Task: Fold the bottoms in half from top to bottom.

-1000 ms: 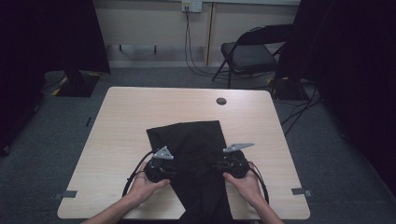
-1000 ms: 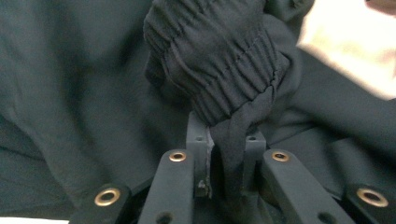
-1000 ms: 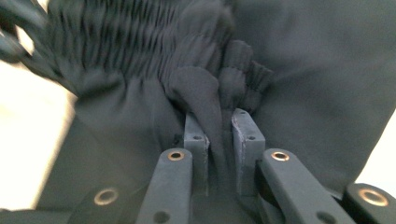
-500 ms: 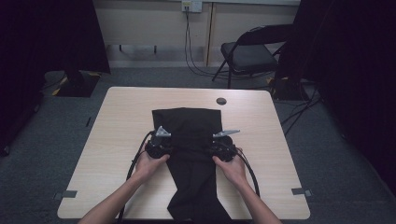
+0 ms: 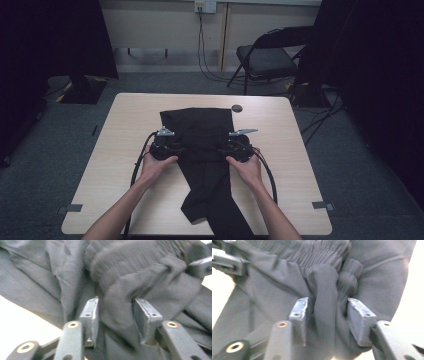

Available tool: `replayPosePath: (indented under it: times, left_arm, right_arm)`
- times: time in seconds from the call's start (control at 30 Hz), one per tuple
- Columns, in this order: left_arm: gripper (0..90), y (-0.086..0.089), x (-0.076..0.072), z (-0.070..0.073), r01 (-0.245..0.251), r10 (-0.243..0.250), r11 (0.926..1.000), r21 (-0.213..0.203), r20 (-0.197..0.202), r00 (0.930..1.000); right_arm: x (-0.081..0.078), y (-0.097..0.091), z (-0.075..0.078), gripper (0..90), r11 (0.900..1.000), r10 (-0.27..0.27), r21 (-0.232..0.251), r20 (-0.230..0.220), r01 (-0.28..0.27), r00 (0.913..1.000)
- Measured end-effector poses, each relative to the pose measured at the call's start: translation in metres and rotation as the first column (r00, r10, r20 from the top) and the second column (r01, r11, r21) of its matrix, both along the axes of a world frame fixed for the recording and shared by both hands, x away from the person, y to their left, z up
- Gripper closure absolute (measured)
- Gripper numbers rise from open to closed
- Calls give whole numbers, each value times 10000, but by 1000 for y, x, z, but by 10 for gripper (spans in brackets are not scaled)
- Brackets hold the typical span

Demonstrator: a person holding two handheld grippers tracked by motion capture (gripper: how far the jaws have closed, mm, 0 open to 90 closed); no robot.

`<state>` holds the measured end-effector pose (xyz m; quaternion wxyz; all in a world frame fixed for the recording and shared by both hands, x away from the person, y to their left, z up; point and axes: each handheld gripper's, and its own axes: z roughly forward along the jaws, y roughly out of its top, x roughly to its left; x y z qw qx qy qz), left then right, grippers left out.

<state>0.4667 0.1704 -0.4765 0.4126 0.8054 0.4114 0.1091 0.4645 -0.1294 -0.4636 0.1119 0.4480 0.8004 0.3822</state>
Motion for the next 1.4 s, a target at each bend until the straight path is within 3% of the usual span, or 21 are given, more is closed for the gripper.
replayPosePath:
  times: [0.03,0.1,0.17,0.23,0.3,0.4,0.43,0.57,0.6,0.63,0.7,0.73,0.77,0.83,0.9,0.97,1.0,1.03,1.17,1.23,1.4]
  left_arm:
    - [511,2,-4,6,3,-4,9999,109,61,10000]
    - [476,5,-12,15,40,-37,9999,-150,183,9998]
    - [471,7,-27,24,391,-391,9992,3,334,9987]
    - [493,4,-43,27,1048,-1049,9945,46,352,9939]
    - [537,-2,-58,27,1668,-1662,9857,-224,255,9858]
    - [588,-22,-83,21,2846,-2850,9579,-369,-70,9585]
    - [579,-29,-90,18,3246,-3261,9445,-515,-246,9450]
    - [451,-53,-106,7,4324,-4343,9007,-422,-588,8989]
    - [419,-55,-107,6,4362,-4380,8989,-409,-606,8969]
    - [366,-58,-108,5,4538,-4562,8897,-500,-570,8881]
    - [352,-63,-109,3,4635,-4649,8854,-362,-562,8836]
    - [344,-64,-109,2,4619,-4629,8864,-304,-568,8846]
    - [373,-65,-109,1,4463,-4447,8947,183,-575,8938]
    - [615,-65,-108,-3,4406,-4375,8946,749,-543,8976]
    - [870,-63,-105,-3,4411,-4376,8946,708,-600,8972]
    - [894,-58,-100,5,4182,-4171,9077,353,-337,9082]
    - [895,-56,-98,10,4121,-4117,9110,183,-224,9111]
    - [896,-51,-95,18,3937,-3937,9192,-102,-14,9192]
    - [896,-39,-78,49,3468,-3414,9301,-1207,638,9377]
    - [896,-39,-69,61,3336,-3266,9340,-1282,730,9424]
    - [896,-52,-53,82,3267,-3180,9333,-1487,800,9447]
  right_arm:
    - [-6,-3,5,482,10000,-5,83,151,4,9999]
    - [-24,-10,17,488,9992,250,304,401,-262,9989]
    - [-48,-17,19,544,9974,573,406,415,-590,9975]
    - [-70,-20,14,592,9957,916,136,219,-919,9956]
    - [-88,-23,7,641,9901,1370,295,2,-1370,9906]
    - [-111,-21,2,678,9815,1911,-83,-189,-1913,9814]
    - [-115,-20,2,682,9800,1987,-10,-231,-1988,9798]
    - [-127,-20,-7,674,9761,2153,-193,-507,-2165,9752]
    - [-129,-21,-11,668,9759,2161,-164,-668,-2176,9741]
    - [-130,-22,-13,660,9754,2174,-195,-734,-2194,9733]
    - [-131,-21,-18,661,9737,2218,-348,-815,-2252,9717]
    - [-131,-19,-20,670,9719,2271,-443,-806,-2311,9705]
    - [-131,-18,-20,683,9715,2271,-511,-778,-2314,9707]
    - [-131,-18,-19,766,9724,2215,-591,-707,-2258,9726]
    - [-132,-18,-18,844,9704,2332,-491,-625,-2363,9704]
    - [-134,-18,-16,875,9701,2359,-462,-483,-2381,9706]
    - [-136,-18,-12,879,9696,2422,-262,-442,-2434,9692]
    - [-136,-17,-10,881,9682,2498,-15,-433,-2500,9673]
    - [-145,-5,2,880,9545,2963,388,-121,-2956,9550]
    - [-151,9,4,880,9409,3351,577,-174,-3337,9420]
    - [-161,47,6,879,9038,4251,632,-161,-4234,9050]
